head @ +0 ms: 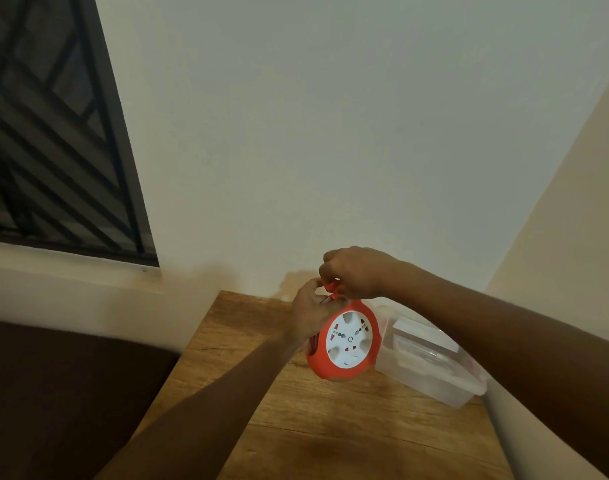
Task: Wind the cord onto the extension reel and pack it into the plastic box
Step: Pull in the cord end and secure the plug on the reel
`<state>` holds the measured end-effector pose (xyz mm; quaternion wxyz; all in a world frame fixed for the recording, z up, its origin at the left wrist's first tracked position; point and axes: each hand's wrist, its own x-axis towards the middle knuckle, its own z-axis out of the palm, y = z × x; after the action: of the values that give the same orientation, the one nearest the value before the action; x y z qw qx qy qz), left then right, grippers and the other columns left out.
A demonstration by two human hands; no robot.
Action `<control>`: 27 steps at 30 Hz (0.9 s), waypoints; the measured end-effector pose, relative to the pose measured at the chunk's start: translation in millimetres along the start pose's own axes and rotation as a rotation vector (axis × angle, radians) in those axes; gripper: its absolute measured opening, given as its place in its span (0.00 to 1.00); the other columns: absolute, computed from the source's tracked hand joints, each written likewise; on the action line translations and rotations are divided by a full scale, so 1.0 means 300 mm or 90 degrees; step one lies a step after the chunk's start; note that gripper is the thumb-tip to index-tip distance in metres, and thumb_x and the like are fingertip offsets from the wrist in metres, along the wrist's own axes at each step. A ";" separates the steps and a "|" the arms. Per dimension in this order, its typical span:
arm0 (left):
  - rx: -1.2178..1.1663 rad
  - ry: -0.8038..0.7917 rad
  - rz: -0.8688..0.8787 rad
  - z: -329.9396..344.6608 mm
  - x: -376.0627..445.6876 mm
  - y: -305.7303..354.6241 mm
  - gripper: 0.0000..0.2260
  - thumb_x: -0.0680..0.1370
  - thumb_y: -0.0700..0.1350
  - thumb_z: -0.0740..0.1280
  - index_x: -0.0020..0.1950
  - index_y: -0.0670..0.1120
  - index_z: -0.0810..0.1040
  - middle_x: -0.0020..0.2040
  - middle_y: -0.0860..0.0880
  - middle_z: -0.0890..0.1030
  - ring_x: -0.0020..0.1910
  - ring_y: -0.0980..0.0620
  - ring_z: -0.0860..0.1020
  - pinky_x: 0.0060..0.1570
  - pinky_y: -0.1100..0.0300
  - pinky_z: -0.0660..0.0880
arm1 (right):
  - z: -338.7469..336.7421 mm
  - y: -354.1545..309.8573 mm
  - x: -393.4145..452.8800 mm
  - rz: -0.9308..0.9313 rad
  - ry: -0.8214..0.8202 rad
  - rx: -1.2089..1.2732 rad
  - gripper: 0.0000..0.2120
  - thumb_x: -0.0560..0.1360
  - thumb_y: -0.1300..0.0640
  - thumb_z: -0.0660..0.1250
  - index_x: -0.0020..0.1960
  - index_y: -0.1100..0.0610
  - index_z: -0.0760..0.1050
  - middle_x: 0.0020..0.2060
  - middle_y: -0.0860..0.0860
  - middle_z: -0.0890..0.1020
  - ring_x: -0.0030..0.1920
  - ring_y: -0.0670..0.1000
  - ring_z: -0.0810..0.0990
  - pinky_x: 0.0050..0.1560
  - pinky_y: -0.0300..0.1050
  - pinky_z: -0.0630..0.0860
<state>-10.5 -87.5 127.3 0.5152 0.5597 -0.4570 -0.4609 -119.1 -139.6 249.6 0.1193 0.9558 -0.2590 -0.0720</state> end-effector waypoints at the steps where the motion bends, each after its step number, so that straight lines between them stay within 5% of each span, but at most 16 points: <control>1: 0.003 0.005 -0.001 0.000 0.001 -0.001 0.25 0.76 0.49 0.77 0.70 0.49 0.74 0.56 0.43 0.88 0.50 0.40 0.88 0.56 0.39 0.84 | 0.002 -0.002 0.003 -0.013 -0.003 -0.008 0.10 0.76 0.56 0.70 0.56 0.56 0.80 0.49 0.51 0.79 0.45 0.50 0.79 0.42 0.43 0.76; 5: 0.021 0.020 0.003 -0.002 0.010 -0.008 0.24 0.77 0.47 0.77 0.70 0.49 0.73 0.60 0.42 0.86 0.56 0.40 0.86 0.60 0.39 0.82 | 0.005 0.000 0.017 0.031 -0.009 0.082 0.02 0.73 0.58 0.72 0.41 0.55 0.81 0.40 0.50 0.78 0.41 0.50 0.78 0.39 0.41 0.71; 7: 0.026 0.020 0.014 -0.010 0.017 -0.009 0.25 0.78 0.42 0.76 0.72 0.43 0.72 0.65 0.39 0.83 0.63 0.37 0.83 0.66 0.38 0.79 | 0.006 0.012 0.022 0.094 -0.038 0.224 0.11 0.71 0.60 0.74 0.33 0.52 0.76 0.34 0.47 0.78 0.36 0.46 0.76 0.38 0.41 0.71; 10: 0.032 0.000 0.030 -0.013 0.009 -0.003 0.28 0.77 0.41 0.76 0.75 0.42 0.70 0.67 0.38 0.81 0.66 0.37 0.81 0.68 0.39 0.77 | -0.001 0.045 0.020 0.150 -0.034 0.369 0.04 0.70 0.59 0.75 0.41 0.54 0.80 0.38 0.48 0.81 0.39 0.48 0.80 0.42 0.43 0.77; 14: 0.042 -0.021 0.055 -0.011 -0.001 0.008 0.25 0.78 0.39 0.76 0.73 0.41 0.73 0.65 0.37 0.82 0.64 0.36 0.82 0.67 0.38 0.78 | 0.023 0.066 0.025 0.243 0.003 0.483 0.17 0.68 0.55 0.79 0.52 0.56 0.76 0.45 0.52 0.81 0.39 0.49 0.79 0.36 0.41 0.77; 17: 0.021 -0.036 0.061 -0.012 -0.008 0.013 0.25 0.78 0.41 0.76 0.73 0.43 0.73 0.65 0.38 0.83 0.63 0.37 0.83 0.66 0.39 0.79 | 0.042 0.053 0.037 0.272 0.063 0.386 0.19 0.65 0.48 0.81 0.43 0.53 0.72 0.40 0.49 0.77 0.36 0.46 0.73 0.35 0.39 0.69; 20: 0.009 -0.020 0.060 -0.023 -0.015 0.001 0.19 0.78 0.46 0.76 0.67 0.46 0.78 0.56 0.42 0.88 0.51 0.41 0.88 0.57 0.39 0.84 | 0.044 0.022 0.051 0.256 0.040 0.265 0.17 0.69 0.44 0.77 0.39 0.54 0.74 0.36 0.49 0.79 0.33 0.46 0.75 0.31 0.37 0.66; 27: -0.035 -0.005 0.048 -0.039 -0.006 -0.027 0.10 0.77 0.47 0.77 0.57 0.47 0.84 0.50 0.43 0.89 0.46 0.39 0.89 0.53 0.40 0.85 | 0.039 0.012 0.040 0.166 -0.039 0.239 0.19 0.72 0.55 0.77 0.60 0.54 0.76 0.54 0.52 0.83 0.48 0.52 0.79 0.44 0.42 0.73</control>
<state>0.9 -83.4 119.8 0.5458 0.5260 -0.4667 -0.4556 -112.8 -151.0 238.4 -0.0599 0.9170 -0.3928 -0.0354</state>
